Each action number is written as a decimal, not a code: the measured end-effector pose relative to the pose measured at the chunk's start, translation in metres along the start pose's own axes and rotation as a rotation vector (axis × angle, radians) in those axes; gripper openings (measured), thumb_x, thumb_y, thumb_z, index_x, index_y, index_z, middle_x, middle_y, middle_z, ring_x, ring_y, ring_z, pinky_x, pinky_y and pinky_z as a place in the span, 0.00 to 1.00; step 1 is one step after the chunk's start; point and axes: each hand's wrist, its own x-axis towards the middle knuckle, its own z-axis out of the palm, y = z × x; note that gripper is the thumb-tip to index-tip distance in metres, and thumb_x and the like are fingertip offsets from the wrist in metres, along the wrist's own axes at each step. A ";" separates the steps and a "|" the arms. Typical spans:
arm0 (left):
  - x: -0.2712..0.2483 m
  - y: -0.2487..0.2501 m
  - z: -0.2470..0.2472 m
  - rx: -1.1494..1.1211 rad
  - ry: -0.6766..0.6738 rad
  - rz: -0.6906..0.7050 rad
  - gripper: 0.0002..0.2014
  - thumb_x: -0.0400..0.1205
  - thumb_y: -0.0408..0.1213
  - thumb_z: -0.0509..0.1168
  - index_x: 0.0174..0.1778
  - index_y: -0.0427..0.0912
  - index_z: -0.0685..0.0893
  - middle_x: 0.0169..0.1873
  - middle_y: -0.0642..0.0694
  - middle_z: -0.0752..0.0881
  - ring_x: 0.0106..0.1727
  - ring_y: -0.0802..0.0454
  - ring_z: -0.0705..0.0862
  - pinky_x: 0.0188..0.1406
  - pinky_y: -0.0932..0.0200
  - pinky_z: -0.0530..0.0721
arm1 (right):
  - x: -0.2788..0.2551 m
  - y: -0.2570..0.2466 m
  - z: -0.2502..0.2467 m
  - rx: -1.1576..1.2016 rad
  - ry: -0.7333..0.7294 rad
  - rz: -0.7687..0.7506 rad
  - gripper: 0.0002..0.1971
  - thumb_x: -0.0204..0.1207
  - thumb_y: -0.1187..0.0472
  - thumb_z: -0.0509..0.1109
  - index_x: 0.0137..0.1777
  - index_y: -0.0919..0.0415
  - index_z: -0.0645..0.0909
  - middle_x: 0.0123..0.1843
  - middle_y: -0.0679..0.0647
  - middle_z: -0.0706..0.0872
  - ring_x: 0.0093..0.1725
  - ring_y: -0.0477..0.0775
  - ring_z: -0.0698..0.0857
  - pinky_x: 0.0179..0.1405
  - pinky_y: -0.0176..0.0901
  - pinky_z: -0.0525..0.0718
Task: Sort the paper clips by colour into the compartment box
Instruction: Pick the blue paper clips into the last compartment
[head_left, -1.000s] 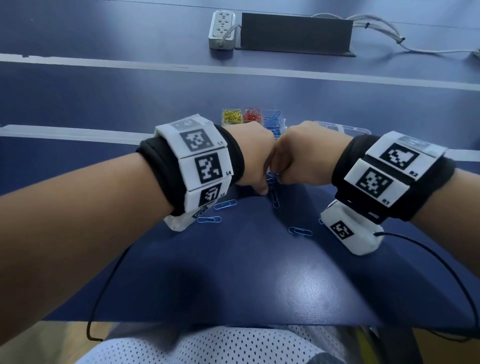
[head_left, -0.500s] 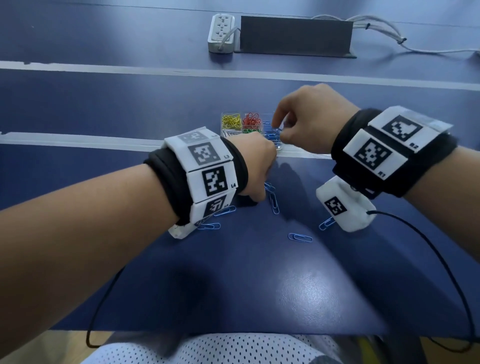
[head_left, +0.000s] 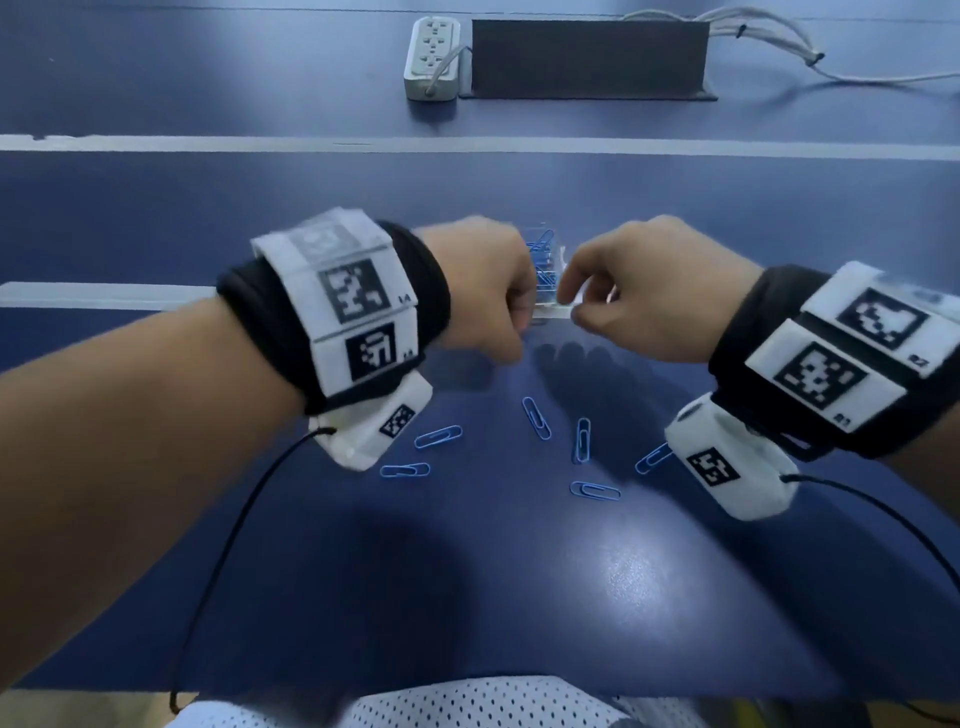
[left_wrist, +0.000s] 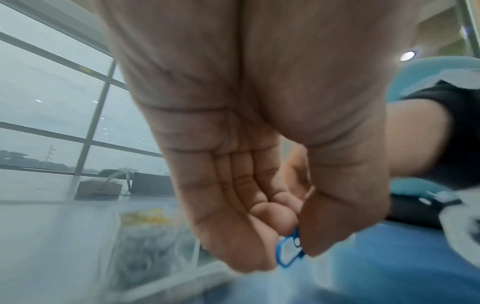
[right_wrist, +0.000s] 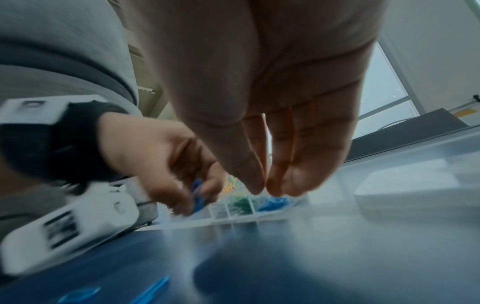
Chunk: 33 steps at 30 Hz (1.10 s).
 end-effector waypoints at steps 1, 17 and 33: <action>0.004 -0.001 -0.007 -0.022 0.035 -0.011 0.03 0.66 0.37 0.71 0.32 0.47 0.84 0.25 0.53 0.82 0.28 0.57 0.77 0.39 0.60 0.81 | -0.006 0.000 0.002 -0.003 -0.032 0.006 0.11 0.71 0.61 0.66 0.48 0.48 0.86 0.37 0.45 0.83 0.41 0.50 0.77 0.48 0.39 0.76; 0.063 -0.006 -0.027 0.026 0.245 -0.029 0.07 0.71 0.34 0.75 0.44 0.43 0.90 0.35 0.47 0.85 0.41 0.50 0.82 0.46 0.57 0.81 | -0.051 -0.007 0.013 -0.098 -0.338 -0.263 0.19 0.72 0.57 0.69 0.63 0.44 0.76 0.57 0.47 0.79 0.47 0.47 0.71 0.54 0.44 0.79; -0.050 -0.023 -0.001 0.070 -0.123 0.044 0.10 0.69 0.53 0.73 0.36 0.51 0.87 0.27 0.55 0.85 0.29 0.64 0.80 0.31 0.76 0.74 | -0.048 -0.016 0.018 -0.143 -0.232 -0.219 0.14 0.75 0.60 0.63 0.57 0.47 0.82 0.47 0.47 0.85 0.43 0.50 0.72 0.45 0.38 0.72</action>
